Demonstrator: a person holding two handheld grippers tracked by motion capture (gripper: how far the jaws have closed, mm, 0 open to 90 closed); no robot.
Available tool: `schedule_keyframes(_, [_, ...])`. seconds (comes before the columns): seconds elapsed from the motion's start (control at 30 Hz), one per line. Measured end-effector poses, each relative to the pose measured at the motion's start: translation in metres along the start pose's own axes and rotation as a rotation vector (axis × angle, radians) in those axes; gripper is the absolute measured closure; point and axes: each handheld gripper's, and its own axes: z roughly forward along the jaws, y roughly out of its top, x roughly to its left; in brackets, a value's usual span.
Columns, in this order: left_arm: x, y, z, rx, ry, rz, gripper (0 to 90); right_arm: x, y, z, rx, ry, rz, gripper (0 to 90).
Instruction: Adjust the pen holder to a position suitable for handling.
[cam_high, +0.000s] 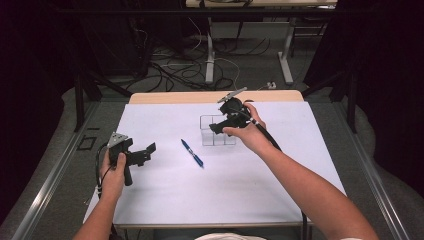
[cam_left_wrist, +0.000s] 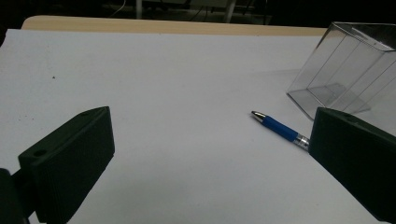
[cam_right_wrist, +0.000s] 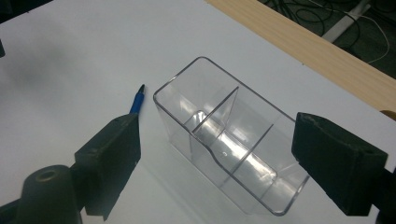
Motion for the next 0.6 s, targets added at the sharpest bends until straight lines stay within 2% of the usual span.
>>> schedule_keyframes(0.17, [0.000, 0.000, 0.000, 0.003, -0.004, 0.002, 0.1, 0.006, -0.002, 0.005, -0.006, 0.027, 0.019, 13.0])
schedule_keyframes(0.23, [0.000, 0.000, 0.000, 0.002, -0.004, 0.002, 0.1, 0.010, -0.002, 0.008, -0.023, 0.022, 0.029, 6.7])
schedule_keyframes(0.3, [0.000, 0.000, 0.000, 0.002, -0.005, 0.001, 0.1, 0.013, -0.001, 0.009, -0.004, 0.006, 0.032, 0.0])
schedule_keyframes(0.37, [0.000, 0.000, 0.000, 0.002, -0.006, 0.001, 0.1, 0.016, -0.001, 0.012, -0.008, 0.006, 0.047, 0.0])
schedule_keyframes(0.4, [0.000, 0.000, 0.000, 0.001, -0.006, 0.002, 0.1, 0.017, 0.000, 0.012, 0.010, -0.001, 0.049, 0.0])
schedule_keyframes(0.47, [0.000, 0.000, 0.000, -0.001, -0.006, 0.003, 0.0, 0.020, 0.000, 0.017, -0.026, -0.019, 0.058, 0.0])
schedule_keyframes(0.6, [0.000, 0.000, 0.000, -0.002, -0.007, -0.002, 0.0, 0.023, 0.000, 0.020, -0.023, -0.021, 0.058, 0.0])
